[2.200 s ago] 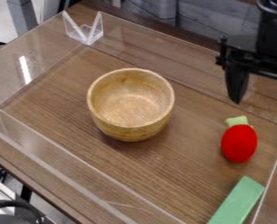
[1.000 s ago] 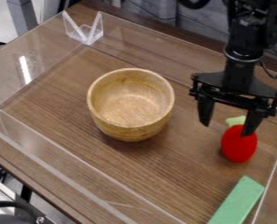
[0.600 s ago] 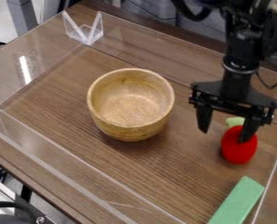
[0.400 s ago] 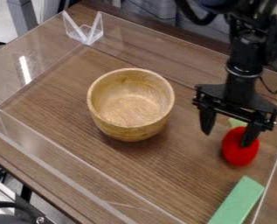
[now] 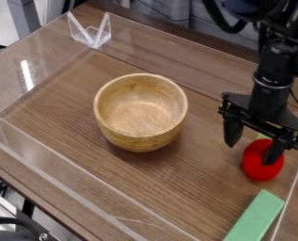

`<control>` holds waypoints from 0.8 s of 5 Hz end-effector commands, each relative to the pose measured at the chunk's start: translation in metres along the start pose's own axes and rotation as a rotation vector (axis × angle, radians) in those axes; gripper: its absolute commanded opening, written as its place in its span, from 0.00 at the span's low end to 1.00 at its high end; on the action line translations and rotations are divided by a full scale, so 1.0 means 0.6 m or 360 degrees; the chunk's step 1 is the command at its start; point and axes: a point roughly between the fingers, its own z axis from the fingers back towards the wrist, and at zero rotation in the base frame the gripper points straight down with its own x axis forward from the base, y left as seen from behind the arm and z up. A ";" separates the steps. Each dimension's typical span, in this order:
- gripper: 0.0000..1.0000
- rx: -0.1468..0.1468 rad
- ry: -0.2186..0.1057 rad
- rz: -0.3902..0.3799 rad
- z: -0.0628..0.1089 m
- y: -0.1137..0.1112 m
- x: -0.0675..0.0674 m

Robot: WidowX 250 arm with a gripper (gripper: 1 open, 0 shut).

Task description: Move the red fruit to the left

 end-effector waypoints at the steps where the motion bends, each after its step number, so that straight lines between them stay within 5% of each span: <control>1: 1.00 0.0004 -0.0047 -0.0016 0.001 0.015 0.014; 3: 1.00 0.0025 -0.0016 -0.0109 0.005 -0.003 0.035; 4: 1.00 0.0032 0.0001 0.0033 0.007 0.003 0.025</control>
